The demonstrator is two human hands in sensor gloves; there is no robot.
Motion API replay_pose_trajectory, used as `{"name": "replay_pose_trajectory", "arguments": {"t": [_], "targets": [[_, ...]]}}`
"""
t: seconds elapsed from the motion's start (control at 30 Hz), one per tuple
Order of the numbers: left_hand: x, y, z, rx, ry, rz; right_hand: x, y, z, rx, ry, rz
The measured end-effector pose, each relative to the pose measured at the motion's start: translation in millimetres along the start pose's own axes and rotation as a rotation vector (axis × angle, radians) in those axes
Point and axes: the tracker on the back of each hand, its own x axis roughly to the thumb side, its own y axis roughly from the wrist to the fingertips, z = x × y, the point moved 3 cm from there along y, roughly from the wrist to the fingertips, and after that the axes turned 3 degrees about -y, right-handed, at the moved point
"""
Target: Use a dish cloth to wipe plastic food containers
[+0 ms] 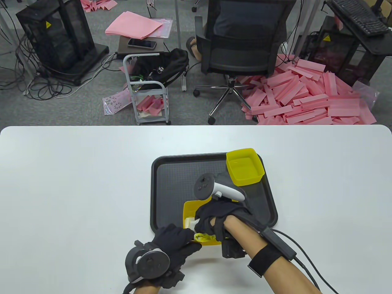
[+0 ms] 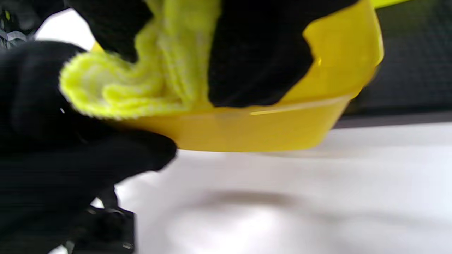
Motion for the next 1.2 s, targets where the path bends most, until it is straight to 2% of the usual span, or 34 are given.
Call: {"name": "replay_pose_trajectory", "arguments": {"t": [0.2, 0.33, 0.43, 0.5, 0.63, 0.73, 0.9, 1.0, 1.13, 1.2], "targets": [[-4.2, -0.2, 1.5, 0.016, -0.006, 0.027, -9.3, -0.8, -8.3, -0.121, 0.135, -0.066], [-8.8, -0.2, 2.4, 0.019, -0.009, 0.049, -18.5, -4.8, -13.8, -0.230, 0.316, -0.126], [-15.0, 0.0, 0.9, -0.010, -0.031, 0.069, -26.9, -8.3, -14.9, -0.210, 0.409, -0.181], [-18.9, 0.4, 0.2, -0.011, -0.026, 0.088, -37.2, -10.7, -17.7, -0.247, 0.442, -0.221], [-28.9, 0.5, -1.5, -0.028, -0.030, 0.127, -59.9, -10.4, -17.2, -0.230, 0.650, -0.295], [-35.9, 0.2, 3.6, -0.004, -0.037, 0.157, -84.7, -13.7, -20.9, -0.294, 0.767, -0.339], [-52.8, -2.0, 11.6, 0.027, -0.056, 0.228, -114.3, -23.7, -23.6, -0.386, 0.837, -0.388], [-61.8, -3.1, 13.9, 0.030, -0.078, 0.267, -128.6, -25.7, -20.8, -0.427, 0.771, -0.360], [-70.7, -3.7, 15.5, 0.050, -0.097, 0.300, -138.5, -18.6, -5.6, -0.464, 0.684, -0.319], [-72.3, -3.9, 15.1, 0.050, -0.105, 0.303, -137.2, -11.1, 5.0, -0.459, 0.706, -0.320]]}}
